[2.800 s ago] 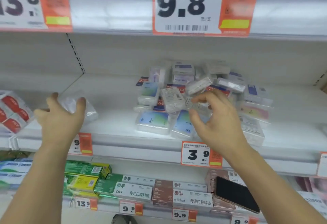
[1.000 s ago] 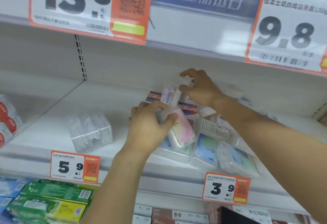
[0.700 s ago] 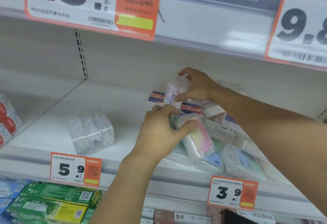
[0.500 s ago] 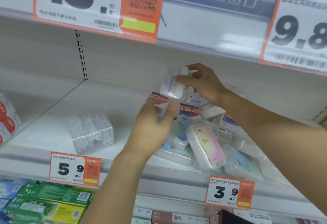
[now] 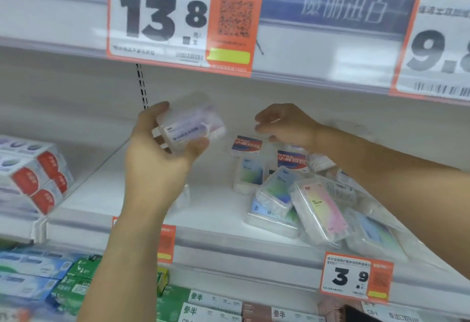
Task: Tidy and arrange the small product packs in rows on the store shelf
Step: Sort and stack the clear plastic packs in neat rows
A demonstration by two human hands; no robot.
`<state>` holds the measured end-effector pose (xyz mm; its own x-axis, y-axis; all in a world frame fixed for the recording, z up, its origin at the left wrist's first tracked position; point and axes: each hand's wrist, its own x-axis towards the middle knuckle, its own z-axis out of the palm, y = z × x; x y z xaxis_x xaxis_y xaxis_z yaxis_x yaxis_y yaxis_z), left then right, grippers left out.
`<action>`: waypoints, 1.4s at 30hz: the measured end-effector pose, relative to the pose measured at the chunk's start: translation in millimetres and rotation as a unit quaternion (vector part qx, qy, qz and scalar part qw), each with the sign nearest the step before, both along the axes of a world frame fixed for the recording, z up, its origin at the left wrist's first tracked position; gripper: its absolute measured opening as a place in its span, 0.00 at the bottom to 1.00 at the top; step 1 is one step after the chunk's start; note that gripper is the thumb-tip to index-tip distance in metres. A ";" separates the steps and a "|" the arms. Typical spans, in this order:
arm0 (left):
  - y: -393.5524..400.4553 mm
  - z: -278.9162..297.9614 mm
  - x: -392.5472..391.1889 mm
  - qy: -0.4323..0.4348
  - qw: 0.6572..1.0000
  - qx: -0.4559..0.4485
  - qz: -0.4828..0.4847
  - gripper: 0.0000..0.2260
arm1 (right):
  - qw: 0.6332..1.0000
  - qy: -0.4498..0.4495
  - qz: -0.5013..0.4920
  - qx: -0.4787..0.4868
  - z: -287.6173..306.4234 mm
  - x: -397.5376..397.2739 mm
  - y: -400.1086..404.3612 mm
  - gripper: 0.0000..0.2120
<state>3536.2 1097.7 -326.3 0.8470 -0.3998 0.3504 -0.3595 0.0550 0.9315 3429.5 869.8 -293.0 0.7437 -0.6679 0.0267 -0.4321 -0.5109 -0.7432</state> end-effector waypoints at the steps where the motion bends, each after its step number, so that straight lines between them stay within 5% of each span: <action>1: 5.9 -1.0 6.3 -0.030 0.999 0.026 0.009 0.31 | 0.998 0.042 0.009 -0.050 -4.9 7.2 -4.0 0.15; 4: 20.1 -6.0 20.6 -0.074 0.993 0.091 0.014 0.34 | 0.981 0.163 0.043 -0.099 -19.3 30.4 -8.9 0.24; 8: 33.0 -17.5 45.3 -0.092 0.984 0.130 0.076 0.17 | 0.927 0.321 0.084 -0.174 -40.0 56.7 -7.7 0.26; 12: 35.4 -27.3 57.1 -0.085 0.974 0.193 0.083 0.19 | 0.921 0.326 0.069 -0.203 -45.7 67.2 -4.6 0.18; 18: 24.0 -29.3 54.7 -0.119 0.964 0.218 0.092 0.14 | 0.933 0.318 0.027 -0.164 -41.0 67.9 -12.6 0.42; 22: 14.4 -32.9 46.6 -0.140 0.926 0.350 -0.014 0.19 | 0.935 0.327 -0.001 -0.139 -42.8 66.7 -19.6 0.36; 27: 17.3 -34.7 47.5 -0.135 0.925 0.354 0.003 0.17 | 0.967 0.182 -0.021 -0.178 -32.7 57.3 -16.3 0.29; 31: 16.1 -11.1 22.3 -0.173 0.969 0.161 0.070 0.12 | 0.996 -0.073 -0.028 -0.048 -2.9 31.2 9.6 0.08; 35: -1.3 0.2 -36.9 -0.077 0.994 0.060 -0.051 0.19 | 0.972 -0.186 0.010 0.145 17.1 -24.6 54.2 0.10; 39: -27.8 5.4 -98.6 0.053 0.975 -0.010 -0.217 0.17 | 0.962 -0.231 -0.067 0.126 13.5 -91.8 80.5 0.14; 42: -46.7 7.8 -135.4 0.048 0.967 -0.024 -0.248 0.16 | 0.944 -0.272 -0.088 0.165 4.4 -150.2 79.3 0.13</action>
<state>3400.8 1051.0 -318.5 0.5838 -0.7512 0.3080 -0.1902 0.2423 0.9514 3279.3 949.1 -288.6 0.5563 -0.8190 0.1408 0.0025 -0.1678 -0.9858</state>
